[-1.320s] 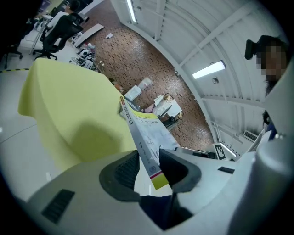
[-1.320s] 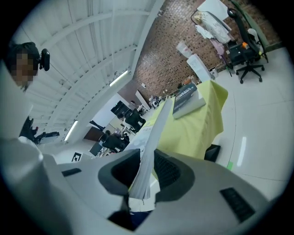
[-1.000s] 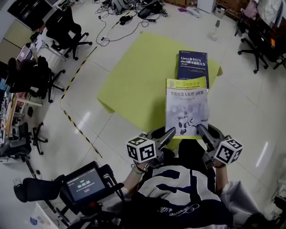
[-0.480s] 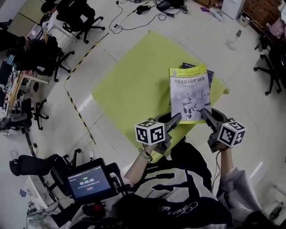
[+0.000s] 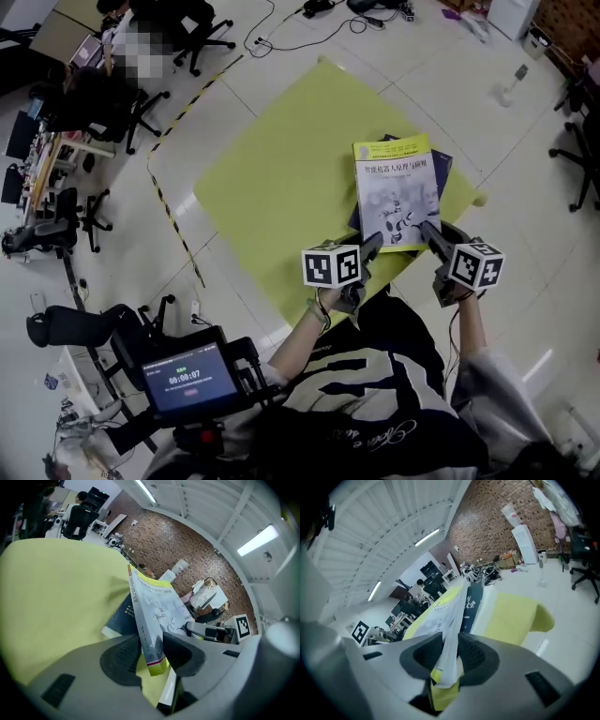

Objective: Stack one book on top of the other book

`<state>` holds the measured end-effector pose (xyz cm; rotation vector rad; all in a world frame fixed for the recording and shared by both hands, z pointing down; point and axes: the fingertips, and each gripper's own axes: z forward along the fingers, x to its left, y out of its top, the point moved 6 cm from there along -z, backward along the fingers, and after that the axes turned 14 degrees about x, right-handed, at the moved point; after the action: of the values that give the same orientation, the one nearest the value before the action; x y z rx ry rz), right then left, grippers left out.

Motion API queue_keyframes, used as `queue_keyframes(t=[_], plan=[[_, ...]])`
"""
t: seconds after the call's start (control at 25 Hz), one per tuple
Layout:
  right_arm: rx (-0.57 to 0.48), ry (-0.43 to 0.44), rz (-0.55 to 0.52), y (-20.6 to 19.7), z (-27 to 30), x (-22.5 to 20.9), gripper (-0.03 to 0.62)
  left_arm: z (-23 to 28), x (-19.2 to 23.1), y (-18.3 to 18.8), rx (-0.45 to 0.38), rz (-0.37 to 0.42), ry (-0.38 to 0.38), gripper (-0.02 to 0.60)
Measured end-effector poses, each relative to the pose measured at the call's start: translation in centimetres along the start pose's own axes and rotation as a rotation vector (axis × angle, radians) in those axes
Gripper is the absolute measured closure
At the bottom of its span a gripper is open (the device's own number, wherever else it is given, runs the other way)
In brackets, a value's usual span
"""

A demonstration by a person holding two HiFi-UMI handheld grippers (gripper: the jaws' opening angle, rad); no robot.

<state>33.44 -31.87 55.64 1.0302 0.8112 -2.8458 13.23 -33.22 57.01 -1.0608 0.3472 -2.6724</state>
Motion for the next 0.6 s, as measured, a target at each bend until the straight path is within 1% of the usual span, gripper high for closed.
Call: queue_keyframes(t=[0.08,0.2,0.28,0.4,0.48,0.6], plan=[[-0.003,-0.014,0.027,-0.2,0.3,-0.6,0.490,-0.1,0.1,0.1,-0.007,-0.025,-0.009,0.442],[0.002,-0.095,0.023,-0.6,0.1,-1.3,0.450,-0.1,-0.4,0.2,-0.011,-0.029,0.010,0.442],[-0.006,-0.126,0.012,-1.0,-0.2,-1.4,0.448,-0.4,-0.3,-0.3,-0.022,-0.033,0.049,0.439],[-0.014,-0.143,0.002,-1.9,-1.0,-1.1,0.448,-1.6,0.2,-2.1,-0.021,-0.023,0.117,0.439],[-0.026,-0.157,0.002,-3.0,-1.8,-0.7,0.448,-2.4,0.4,-3.7,-0.017,-0.029,0.110,0.439],[-0.080,-0.192,0.014,-4.8,-2.7,0.0,0.448,-3.6,0.7,-5.9,-0.033,-0.048,0.067,0.440]])
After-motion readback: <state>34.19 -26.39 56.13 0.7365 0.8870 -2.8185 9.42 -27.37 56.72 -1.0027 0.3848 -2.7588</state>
